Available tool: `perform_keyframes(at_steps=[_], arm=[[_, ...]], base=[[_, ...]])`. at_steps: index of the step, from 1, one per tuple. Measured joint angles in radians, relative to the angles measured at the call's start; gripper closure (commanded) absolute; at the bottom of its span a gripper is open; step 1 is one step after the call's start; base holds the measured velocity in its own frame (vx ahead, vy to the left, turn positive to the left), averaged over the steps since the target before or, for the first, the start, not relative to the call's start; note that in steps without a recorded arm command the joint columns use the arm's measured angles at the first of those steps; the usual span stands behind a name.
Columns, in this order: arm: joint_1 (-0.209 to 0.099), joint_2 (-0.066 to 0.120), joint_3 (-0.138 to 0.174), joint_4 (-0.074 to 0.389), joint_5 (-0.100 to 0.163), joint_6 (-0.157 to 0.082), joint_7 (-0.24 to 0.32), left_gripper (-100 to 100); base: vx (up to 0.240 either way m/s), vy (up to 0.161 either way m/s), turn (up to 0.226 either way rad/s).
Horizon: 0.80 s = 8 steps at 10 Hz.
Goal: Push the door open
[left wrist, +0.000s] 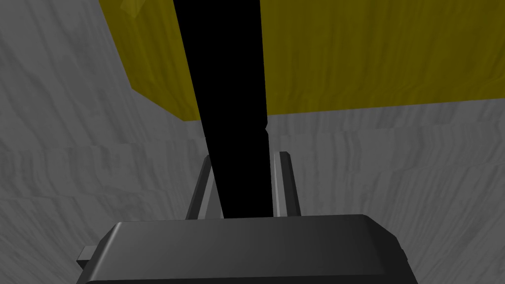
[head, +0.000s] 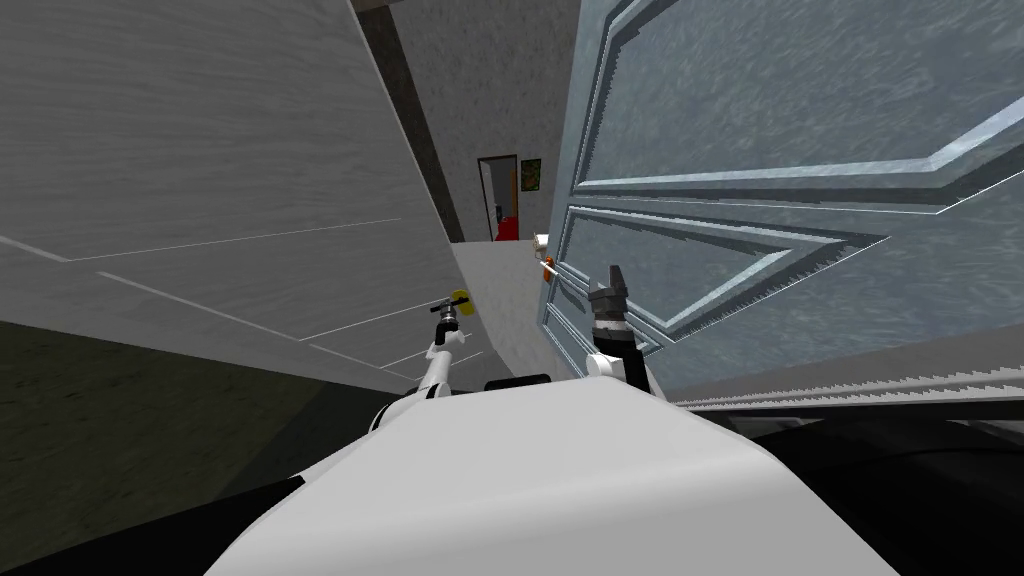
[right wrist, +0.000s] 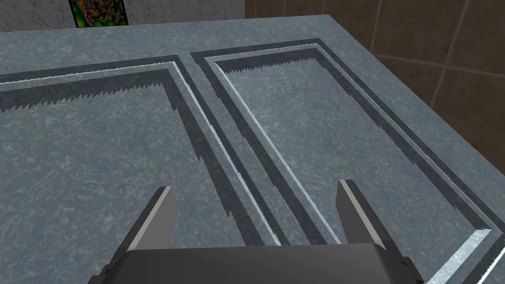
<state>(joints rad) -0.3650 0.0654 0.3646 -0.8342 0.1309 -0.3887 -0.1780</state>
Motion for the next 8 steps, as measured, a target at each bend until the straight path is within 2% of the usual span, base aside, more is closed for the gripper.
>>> perform_keyframes(at_steps=[4, 5, 7, 8], arm=[[-0.004, -0.003, 0.038, 0.007, 0.008, -0.005, -0.013, 100], [-0.004, 0.000, 0.041, 0.005, 0.009, -0.006, -0.014, 100], [0.008, -0.010, 0.069, -0.016, 0.034, 0.001, -0.052, 100], [0.006, -0.009, 0.080, -0.009, 0.048, -0.008, -0.071, 100]], base=[[0.152, -0.068, 0.067], [0.090, 0.036, -0.038], [0.165, 0.052, -0.062], [0.184, 0.061, -0.057]])
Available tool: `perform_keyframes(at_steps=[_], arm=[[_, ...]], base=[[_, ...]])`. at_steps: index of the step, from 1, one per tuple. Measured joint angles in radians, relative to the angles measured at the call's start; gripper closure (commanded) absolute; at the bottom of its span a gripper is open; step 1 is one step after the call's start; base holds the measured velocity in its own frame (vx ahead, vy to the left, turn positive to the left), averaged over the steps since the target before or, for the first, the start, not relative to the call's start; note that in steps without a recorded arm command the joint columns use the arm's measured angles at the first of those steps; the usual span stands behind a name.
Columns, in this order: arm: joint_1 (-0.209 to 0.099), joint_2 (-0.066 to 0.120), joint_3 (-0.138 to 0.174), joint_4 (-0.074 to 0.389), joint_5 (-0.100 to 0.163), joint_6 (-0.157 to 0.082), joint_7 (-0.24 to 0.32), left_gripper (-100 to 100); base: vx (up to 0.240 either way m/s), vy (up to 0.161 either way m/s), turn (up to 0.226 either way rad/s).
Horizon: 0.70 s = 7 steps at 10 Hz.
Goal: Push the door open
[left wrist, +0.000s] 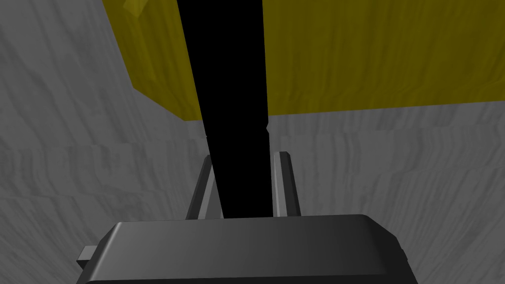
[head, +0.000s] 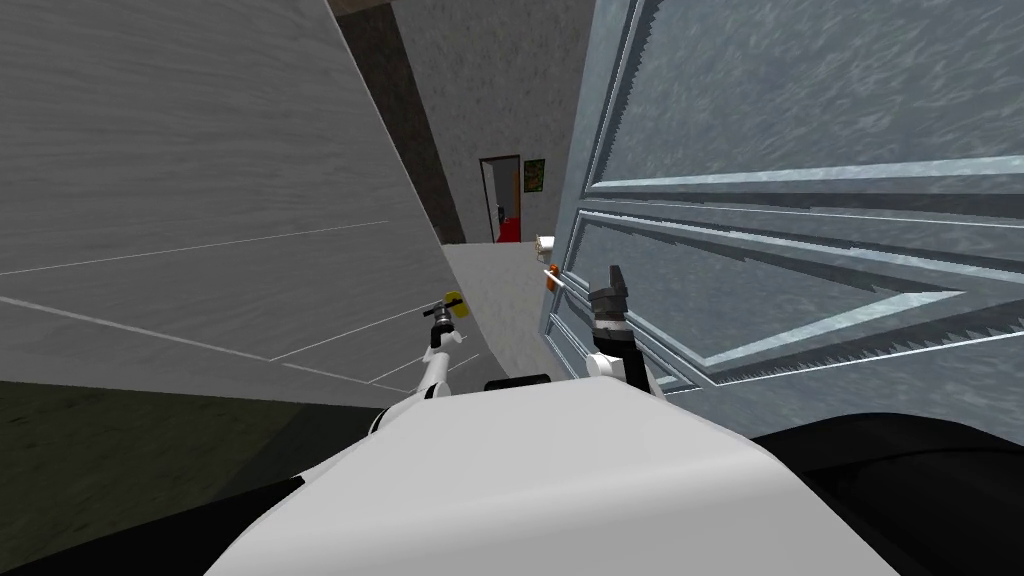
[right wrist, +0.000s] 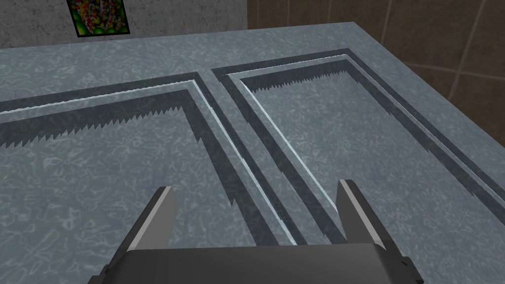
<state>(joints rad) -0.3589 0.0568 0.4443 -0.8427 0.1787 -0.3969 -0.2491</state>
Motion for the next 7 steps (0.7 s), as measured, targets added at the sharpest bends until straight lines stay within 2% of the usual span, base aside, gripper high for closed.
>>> perform_keyframes(at_steps=[1, 2, 3, 4, 5, 7], arm=[[0.009, -0.008, 0.014, -0.025, 0.014, 0.004, -0.023, 100], [0.003, -0.001, 0.024, -0.023, 0.027, 0.002, -0.038, 100], [-0.016, 0.016, 0.031, 0.011, 0.037, -0.022, -0.044, 100], [-0.019, 0.015, 0.041, 0.010, 0.046, -0.036, -0.056, 100], [-0.005, 0.000, 0.053, -0.030, 0.055, -0.022, -0.077, 100], [-0.003, 0.000, 0.077, -0.023, 0.084, -0.029, -0.112, 100]], base=[[0.175, 0.057, -0.039], [0.131, 0.038, -0.028], [0.096, 0.038, -0.028], [0.085, 0.041, -0.040], [0.138, 0.065, -0.069], [0.119, 0.041, -0.034]])
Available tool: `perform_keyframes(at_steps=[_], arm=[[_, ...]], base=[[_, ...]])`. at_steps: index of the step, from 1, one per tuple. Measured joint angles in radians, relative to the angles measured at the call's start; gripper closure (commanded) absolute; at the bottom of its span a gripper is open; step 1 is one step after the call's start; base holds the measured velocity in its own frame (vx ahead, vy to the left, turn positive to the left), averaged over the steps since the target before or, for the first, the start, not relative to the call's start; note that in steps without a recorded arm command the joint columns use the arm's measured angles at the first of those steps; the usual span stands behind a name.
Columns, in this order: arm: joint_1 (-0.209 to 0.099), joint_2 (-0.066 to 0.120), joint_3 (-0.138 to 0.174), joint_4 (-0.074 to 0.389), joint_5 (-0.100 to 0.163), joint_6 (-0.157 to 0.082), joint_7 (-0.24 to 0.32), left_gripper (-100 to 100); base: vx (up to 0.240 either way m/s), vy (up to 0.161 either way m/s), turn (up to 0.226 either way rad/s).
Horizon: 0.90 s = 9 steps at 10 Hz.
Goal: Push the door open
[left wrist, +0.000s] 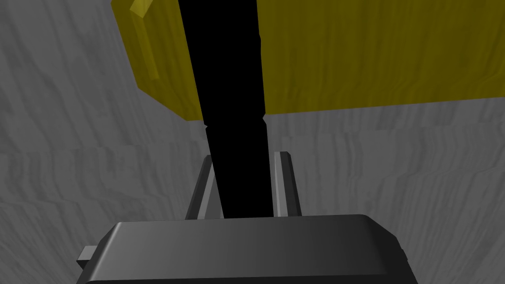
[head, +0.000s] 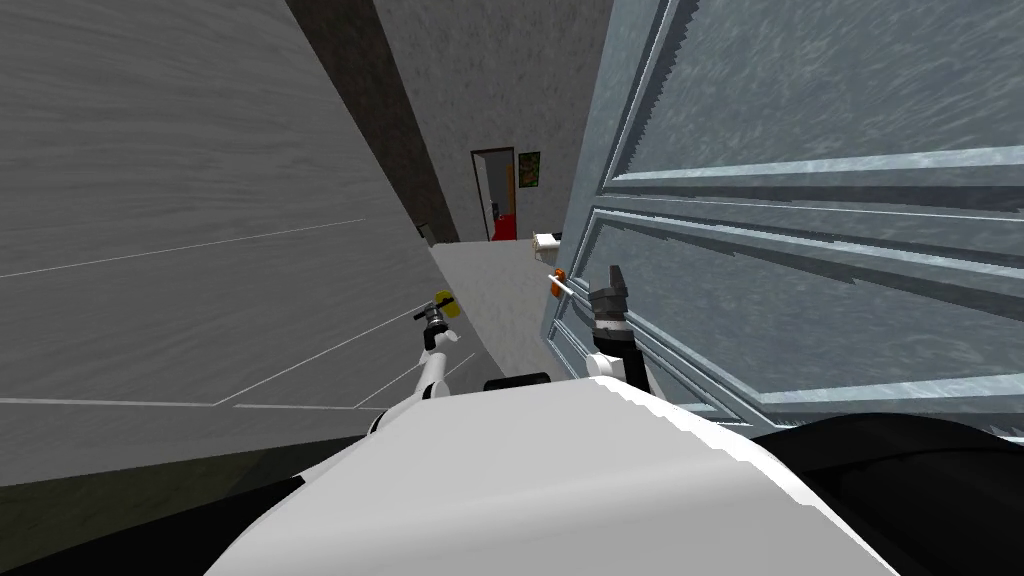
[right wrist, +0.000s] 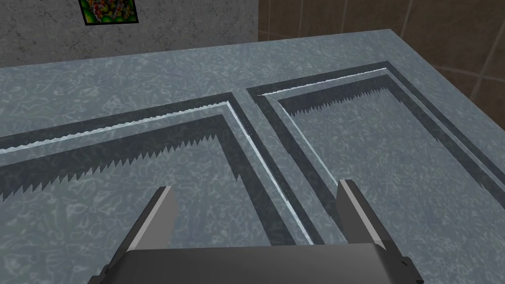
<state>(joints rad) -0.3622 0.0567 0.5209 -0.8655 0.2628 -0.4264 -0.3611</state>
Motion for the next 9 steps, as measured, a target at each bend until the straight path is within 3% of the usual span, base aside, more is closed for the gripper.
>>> perform_keyframes(at_steps=[1, 3, 4, 5, 6, 8, 9], arm=[[-0.021, 0.008, 0.015, 0.030, 0.012, -0.016, -0.017, 100], [-0.022, 0.004, 0.036, 0.014, 0.031, -0.017, -0.047, 100], [-0.033, 0.006, 0.049, 0.036, 0.045, -0.034, -0.064, 100], [-0.027, 0.004, 0.055, 0.021, 0.051, -0.032, -0.074, 100], [-0.040, 0.012, 0.057, 0.041, 0.052, -0.041, -0.075, 100], [-0.026, 0.007, 0.057, 0.009, 0.053, -0.030, -0.077, 100], [-0.020, -0.001, 0.069, 0.001, 0.065, -0.029, -0.091, 100]], base=[[0.058, 0.029, -0.006], [0.104, 0.043, -0.048], [0.081, 0.038, -0.014], [0.037, 0.016, 0.010], [0.006, 0.005, -0.001], [0.025, 0.011, -0.035], [0.101, 0.037, -0.054]])
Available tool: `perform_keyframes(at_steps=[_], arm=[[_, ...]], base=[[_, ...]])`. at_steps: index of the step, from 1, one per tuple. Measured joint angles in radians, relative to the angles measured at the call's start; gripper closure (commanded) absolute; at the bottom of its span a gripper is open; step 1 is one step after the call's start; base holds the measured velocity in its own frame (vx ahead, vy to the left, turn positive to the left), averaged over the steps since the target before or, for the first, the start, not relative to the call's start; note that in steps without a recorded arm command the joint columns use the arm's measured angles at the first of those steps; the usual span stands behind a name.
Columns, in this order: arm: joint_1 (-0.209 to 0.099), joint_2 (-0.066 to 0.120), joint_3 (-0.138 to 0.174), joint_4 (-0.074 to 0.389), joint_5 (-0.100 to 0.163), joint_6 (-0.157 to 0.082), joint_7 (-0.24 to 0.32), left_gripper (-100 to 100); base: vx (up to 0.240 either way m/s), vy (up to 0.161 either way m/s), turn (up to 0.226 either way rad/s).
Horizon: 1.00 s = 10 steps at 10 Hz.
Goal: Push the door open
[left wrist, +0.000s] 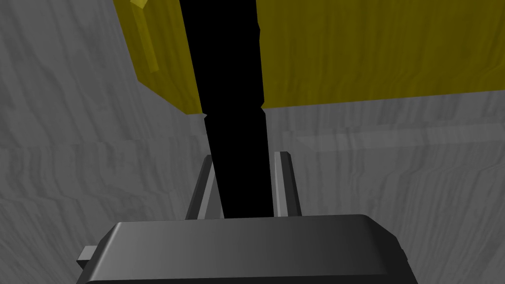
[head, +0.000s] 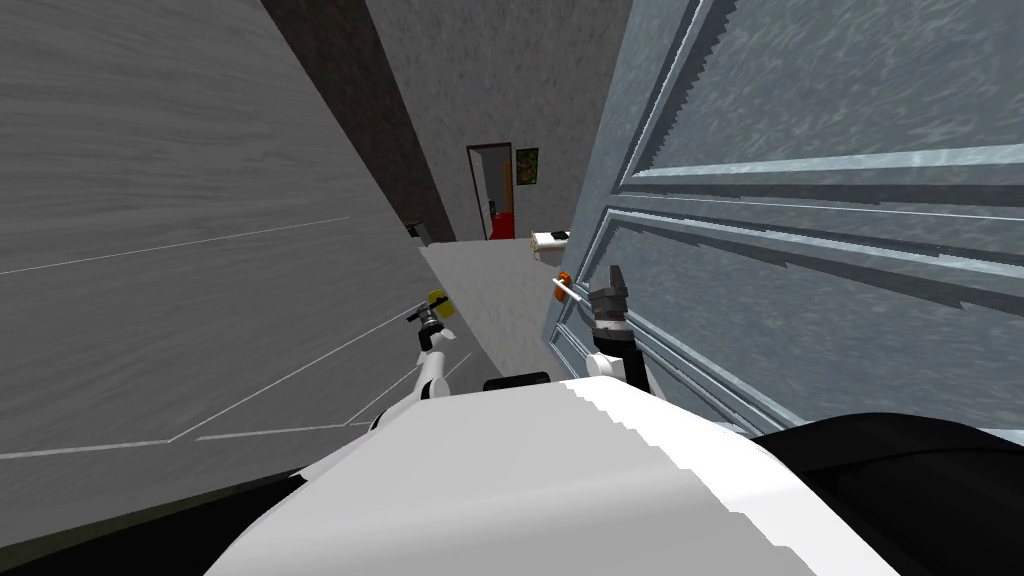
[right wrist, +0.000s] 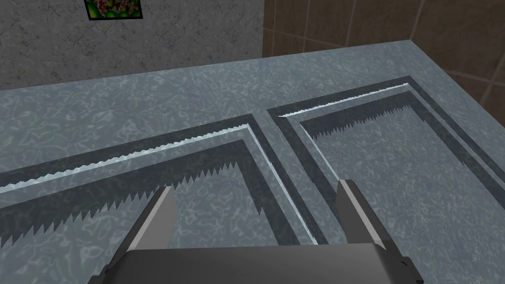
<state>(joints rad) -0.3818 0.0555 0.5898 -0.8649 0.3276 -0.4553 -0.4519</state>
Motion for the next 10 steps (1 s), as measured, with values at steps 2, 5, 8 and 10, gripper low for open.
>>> perform_keyframes(at_steps=[2, 5, 8, 10], arm=[[0.019, -0.021, 0.028, -0.042, 0.026, 0.013, -0.042, 100], [-0.005, -0.010, 0.050, -0.003, 0.049, -0.025, -0.069, 100], [-0.014, -0.008, 0.068, 0.006, 0.066, -0.038, -0.093, 100], [0.003, -0.028, 0.077, -0.036, 0.073, -0.025, -0.110, 100]], base=[[0.096, 0.037, -0.013], [0.070, 0.037, -0.021], [0.037, 0.014, -0.011], [0.054, 0.016, -0.030]])
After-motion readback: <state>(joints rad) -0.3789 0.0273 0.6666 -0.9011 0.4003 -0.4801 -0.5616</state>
